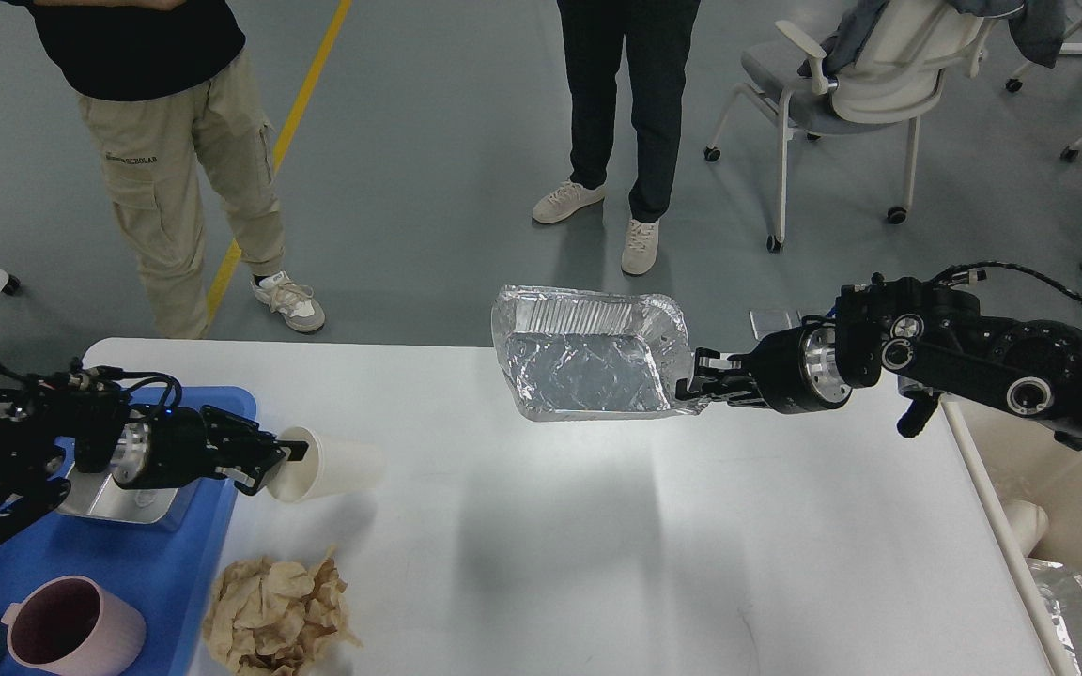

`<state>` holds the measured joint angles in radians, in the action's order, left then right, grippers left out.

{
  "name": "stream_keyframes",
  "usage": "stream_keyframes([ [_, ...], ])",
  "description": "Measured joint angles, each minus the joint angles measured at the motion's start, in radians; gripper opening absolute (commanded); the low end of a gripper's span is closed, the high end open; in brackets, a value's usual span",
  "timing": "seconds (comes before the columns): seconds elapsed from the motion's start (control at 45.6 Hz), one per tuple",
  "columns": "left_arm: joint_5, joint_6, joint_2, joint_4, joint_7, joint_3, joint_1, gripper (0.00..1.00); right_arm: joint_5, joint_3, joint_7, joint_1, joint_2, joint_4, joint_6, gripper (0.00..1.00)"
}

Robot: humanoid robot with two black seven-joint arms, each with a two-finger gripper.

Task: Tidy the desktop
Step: 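Lift the paper cup and carry it toward the held foil tray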

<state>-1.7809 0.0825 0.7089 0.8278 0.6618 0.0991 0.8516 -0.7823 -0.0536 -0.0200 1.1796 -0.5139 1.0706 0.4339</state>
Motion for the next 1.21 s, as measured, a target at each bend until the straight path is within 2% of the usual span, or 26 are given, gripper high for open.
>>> stream_keyframes([
  [0.219,0.236,-0.003,0.098,0.049,0.011,0.056,0.003,0.03,-0.001,-0.001,0.0,-0.001,0.004,0.0,-0.001,0.0],
  [0.417,0.309,0.01,0.214,0.164,0.013,0.165,0.01,0.03,-0.002,-0.002,0.0,0.002,0.005,0.0,-0.001,0.0],
  [0.548,0.324,0.05,0.282,0.238,0.009,0.247,0.013,0.03,-0.002,-0.003,0.0,0.005,0.007,0.0,-0.002,0.0],
  [0.702,0.328,0.122,0.321,0.261,0.003,0.327,0.049,0.03,-0.002,-0.003,-0.001,0.006,0.012,-0.001,-0.005,0.0],
  [0.987,0.243,0.275,0.306,0.262,-0.013,0.335,0.269,0.04,-0.002,-0.002,-0.002,0.016,0.02,0.0,-0.01,0.0],
  [1.206,0.015,0.37,0.157,0.253,-0.016,0.332,0.405,0.04,-0.003,-0.001,-0.002,0.023,0.021,0.0,-0.01,0.0],
])
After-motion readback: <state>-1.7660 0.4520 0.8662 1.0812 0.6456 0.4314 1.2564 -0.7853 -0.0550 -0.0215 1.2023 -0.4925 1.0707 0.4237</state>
